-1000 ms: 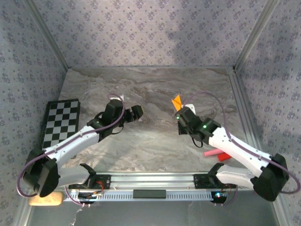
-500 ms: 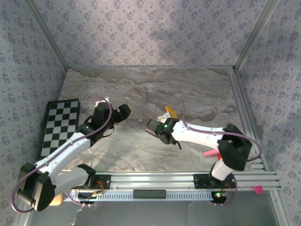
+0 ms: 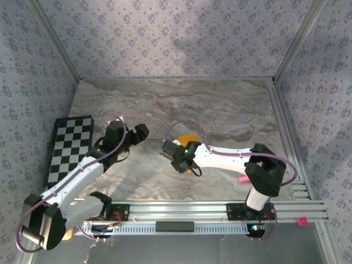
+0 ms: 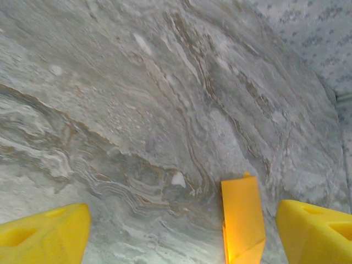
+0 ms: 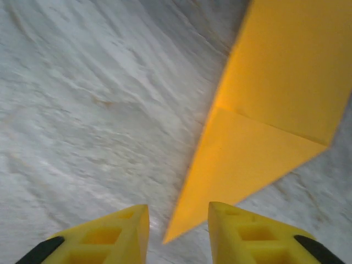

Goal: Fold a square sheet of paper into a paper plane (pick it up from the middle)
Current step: Turn over the paper at the center of the table, then rotate the paper at the center of the table.

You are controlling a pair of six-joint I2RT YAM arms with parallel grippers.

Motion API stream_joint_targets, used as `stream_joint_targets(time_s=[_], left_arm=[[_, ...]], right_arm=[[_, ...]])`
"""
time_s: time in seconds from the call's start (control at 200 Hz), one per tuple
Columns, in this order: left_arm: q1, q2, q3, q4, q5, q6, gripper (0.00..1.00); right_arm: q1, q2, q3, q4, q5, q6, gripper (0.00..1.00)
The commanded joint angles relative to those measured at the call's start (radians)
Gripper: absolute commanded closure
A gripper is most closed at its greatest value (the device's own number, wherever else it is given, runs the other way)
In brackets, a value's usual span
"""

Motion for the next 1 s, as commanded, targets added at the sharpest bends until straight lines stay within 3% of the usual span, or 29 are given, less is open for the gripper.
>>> stream_joint_targets(time_s=[0.0,0.15,0.405,0.74,0.995], left_arm=[[0.005,0.047,0.045,0.036,0.115,0.041,0.13],[0.000,0.124,0.084,0.057,0.213,0.053,0.15],[-0.059,0.244,0.097,0.140,0.272,0.017,0.26],[-0.125,0.332,0.177,0.121,0.291,0.047,0.31],[-0.139,0.375,0.198,0.107,0.318,0.045,0.37]], right_arm=[[-0.057,-0.110,-0.053,0.154,-0.174,0.011,0.63],[-0.234,-0.242,-0.218,0.318,-0.399,0.085,0.64],[-0.493,-0.256,-0.432,0.551,-0.664,0.294,0.87],[-0.505,-0.106,-0.421,0.609,-0.780,0.346,0.87],[-0.486,-0.003,-0.422,0.602,-0.742,0.406,0.88]])
